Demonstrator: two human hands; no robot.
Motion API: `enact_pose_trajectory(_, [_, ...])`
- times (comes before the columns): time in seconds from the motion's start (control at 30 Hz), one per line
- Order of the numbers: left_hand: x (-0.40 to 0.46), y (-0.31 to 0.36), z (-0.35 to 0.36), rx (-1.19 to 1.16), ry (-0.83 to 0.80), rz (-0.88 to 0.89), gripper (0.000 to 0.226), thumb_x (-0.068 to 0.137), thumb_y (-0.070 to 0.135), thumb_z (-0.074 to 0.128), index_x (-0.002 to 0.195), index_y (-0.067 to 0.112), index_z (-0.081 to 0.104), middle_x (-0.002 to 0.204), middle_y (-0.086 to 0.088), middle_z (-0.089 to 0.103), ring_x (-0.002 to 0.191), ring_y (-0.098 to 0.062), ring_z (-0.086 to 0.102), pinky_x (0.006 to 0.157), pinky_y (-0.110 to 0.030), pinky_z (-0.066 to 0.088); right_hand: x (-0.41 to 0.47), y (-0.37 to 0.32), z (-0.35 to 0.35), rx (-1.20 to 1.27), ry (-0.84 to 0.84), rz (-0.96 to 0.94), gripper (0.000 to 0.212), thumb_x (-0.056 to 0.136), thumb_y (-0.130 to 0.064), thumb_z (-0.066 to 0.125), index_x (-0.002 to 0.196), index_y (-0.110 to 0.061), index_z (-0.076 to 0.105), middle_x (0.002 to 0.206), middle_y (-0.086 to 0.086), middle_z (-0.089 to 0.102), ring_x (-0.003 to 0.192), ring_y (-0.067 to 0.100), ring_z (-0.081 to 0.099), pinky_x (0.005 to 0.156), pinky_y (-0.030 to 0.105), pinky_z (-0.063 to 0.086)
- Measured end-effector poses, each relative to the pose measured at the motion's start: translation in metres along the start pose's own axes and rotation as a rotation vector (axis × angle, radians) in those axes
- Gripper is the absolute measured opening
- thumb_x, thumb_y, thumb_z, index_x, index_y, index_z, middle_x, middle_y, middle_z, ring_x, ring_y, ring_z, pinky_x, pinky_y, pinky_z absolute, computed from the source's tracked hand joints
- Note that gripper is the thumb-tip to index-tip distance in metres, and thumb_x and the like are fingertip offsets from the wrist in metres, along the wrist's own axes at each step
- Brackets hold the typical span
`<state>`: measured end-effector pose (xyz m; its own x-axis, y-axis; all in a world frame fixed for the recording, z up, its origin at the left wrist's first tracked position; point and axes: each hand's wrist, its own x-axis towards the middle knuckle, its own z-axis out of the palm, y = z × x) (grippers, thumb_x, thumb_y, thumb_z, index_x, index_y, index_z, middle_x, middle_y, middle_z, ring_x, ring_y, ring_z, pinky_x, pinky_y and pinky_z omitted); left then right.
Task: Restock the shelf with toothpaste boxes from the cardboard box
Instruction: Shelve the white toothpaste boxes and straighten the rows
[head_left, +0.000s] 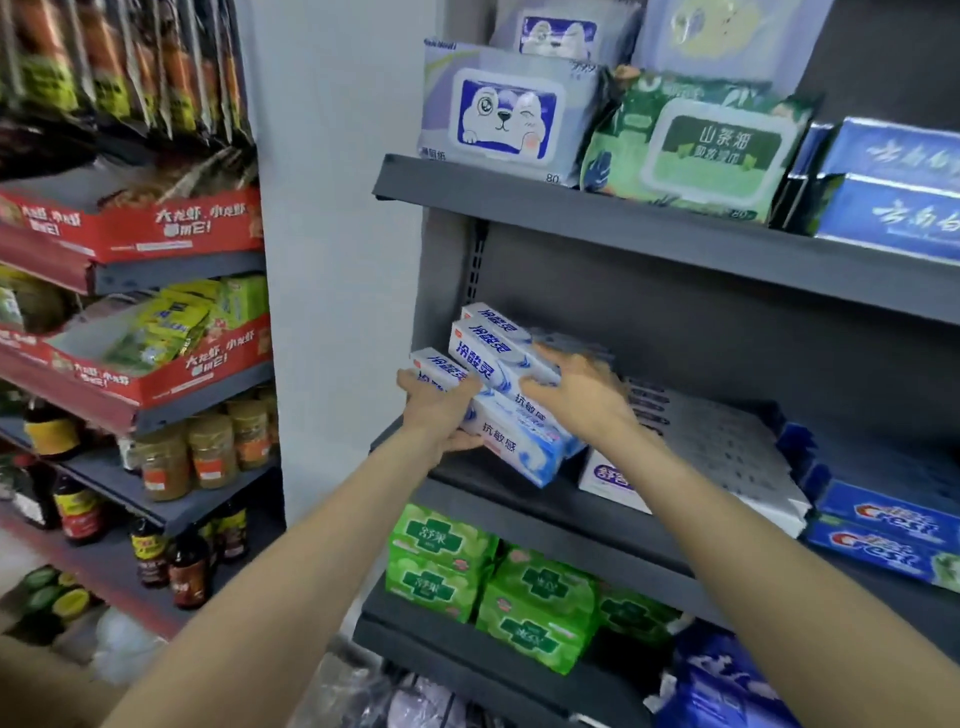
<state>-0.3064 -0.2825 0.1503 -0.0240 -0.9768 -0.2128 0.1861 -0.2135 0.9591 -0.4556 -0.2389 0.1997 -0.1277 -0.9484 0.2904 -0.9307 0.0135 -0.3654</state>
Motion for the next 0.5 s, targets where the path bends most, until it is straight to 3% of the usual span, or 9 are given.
enact_pose_trajectory(0.07, [0.009, 0.003, 0.005, 0.014, -0.023, 0.015, 0.088, 0.080, 0.021, 0.073, 0.139, 0.021, 0.008, 0.117, -0.013, 0.057, 0.083, -0.029, 0.068, 0.053, -0.046, 0.058, 0.018, 0.004, 0.008, -0.052, -0.052, 0.036, 0.062, 0.081, -0.046, 0.060, 0.139, -0.039, 0.040, 0.140, 0.007, 0.048, 0.125, 0.028, 0.048, 0.095, 0.034, 0.044])
enact_pose_trajectory(0.13, [0.019, 0.004, 0.011, 0.108, -0.035, 0.022, 0.089, 0.077, 0.017, 0.075, 0.137, 0.018, 0.009, 0.119, -0.013, 0.055, 0.093, -0.032, 0.066, 0.059, -0.054, 0.057, 0.032, 0.011, 0.018, -0.073, -0.106, 0.053, 0.073, 0.077, -0.044, 0.068, 0.142, -0.031, 0.038, 0.143, 0.006, 0.044, 0.128, 0.027, 0.044, 0.098, 0.036, 0.044])
enact_pose_trajectory(0.23, [0.030, 0.003, 0.015, 0.148, -0.023, -0.022, 0.062, 0.082, 0.009, 0.069, 0.115, 0.015, 0.017, 0.125, -0.015, 0.048, 0.091, -0.031, 0.064, 0.053, -0.048, 0.058, 0.048, 0.025, 0.028, 0.009, -0.108, 0.046, 0.073, 0.072, -0.031, 0.078, 0.135, -0.017, 0.046, 0.136, 0.008, 0.050, 0.126, 0.027, 0.046, 0.097, 0.035, 0.043])
enact_pose_trajectory(0.33, [0.041, -0.001, 0.014, 0.047, -0.076, -0.132, 0.070, 0.083, 0.009, 0.070, 0.125, 0.015, 0.013, 0.110, -0.015, 0.048, 0.068, -0.031, 0.065, 0.059, -0.047, 0.059, 0.062, 0.038, 0.022, 0.153, -0.087, 0.024, 0.052, 0.075, -0.018, 0.078, 0.121, -0.006, 0.059, 0.125, 0.010, 0.061, 0.116, 0.023, 0.056, 0.090, 0.023, 0.040])
enact_pose_trajectory(0.4, [0.041, 0.001, 0.014, 0.005, -0.111, -0.147, 0.065, 0.082, 0.007, 0.071, 0.115, 0.017, 0.015, 0.105, -0.014, 0.043, 0.072, -0.032, 0.064, 0.059, -0.045, 0.058, 0.064, 0.042, 0.016, 0.115, -0.102, -0.019, 0.045, 0.080, -0.019, 0.074, 0.121, -0.006, 0.061, 0.126, 0.008, 0.061, 0.117, 0.021, 0.057, 0.095, 0.024, 0.039])
enact_pose_trajectory(0.5, [0.038, 0.006, 0.013, -0.004, -0.133, -0.144, 0.065, 0.081, 0.003, 0.071, 0.108, 0.019, 0.015, 0.114, -0.016, 0.042, 0.069, -0.031, 0.065, 0.055, -0.039, 0.059, 0.064, 0.045, 0.014, -0.003, -0.072, -0.086, 0.040, 0.086, -0.026, 0.067, 0.122, -0.009, 0.060, 0.126, 0.011, 0.059, 0.114, 0.024, 0.057, 0.095, 0.030, 0.042])
